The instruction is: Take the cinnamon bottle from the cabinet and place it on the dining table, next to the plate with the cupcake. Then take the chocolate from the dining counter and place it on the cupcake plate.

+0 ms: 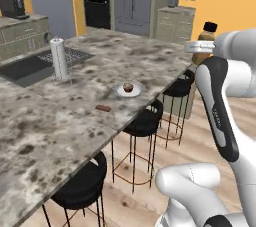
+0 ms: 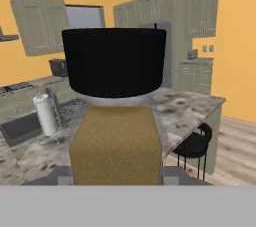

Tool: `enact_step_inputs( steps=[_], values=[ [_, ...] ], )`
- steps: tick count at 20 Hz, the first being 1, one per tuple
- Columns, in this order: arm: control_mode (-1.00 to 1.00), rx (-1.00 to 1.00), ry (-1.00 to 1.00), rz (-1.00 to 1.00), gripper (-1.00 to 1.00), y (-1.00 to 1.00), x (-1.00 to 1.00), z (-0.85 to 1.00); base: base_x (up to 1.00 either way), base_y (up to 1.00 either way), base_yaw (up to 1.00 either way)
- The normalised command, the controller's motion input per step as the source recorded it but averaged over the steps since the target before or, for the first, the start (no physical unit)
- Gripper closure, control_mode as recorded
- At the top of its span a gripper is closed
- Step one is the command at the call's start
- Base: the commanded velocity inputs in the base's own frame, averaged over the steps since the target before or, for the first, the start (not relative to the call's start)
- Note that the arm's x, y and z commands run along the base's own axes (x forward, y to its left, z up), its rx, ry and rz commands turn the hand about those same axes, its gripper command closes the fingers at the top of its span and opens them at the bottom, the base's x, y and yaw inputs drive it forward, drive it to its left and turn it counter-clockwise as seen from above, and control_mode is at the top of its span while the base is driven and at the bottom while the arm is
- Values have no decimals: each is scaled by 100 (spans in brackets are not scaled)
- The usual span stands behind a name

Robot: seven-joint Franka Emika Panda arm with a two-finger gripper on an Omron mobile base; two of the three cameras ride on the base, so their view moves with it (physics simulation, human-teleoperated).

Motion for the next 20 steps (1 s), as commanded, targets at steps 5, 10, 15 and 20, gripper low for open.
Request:
enact_step_inputs(
  steps=[5,10,15,20],
  values=[
    [100,0,0,0,100,0,0,0,15,-86,53],
    [100,0,0,0,100,0,0,0,0,-92,53],
    [100,0,0,0,100,0,0,0,5,-95,49],
    [100,0,0,0,100,0,0,0,29,-83,50]
  ],
)
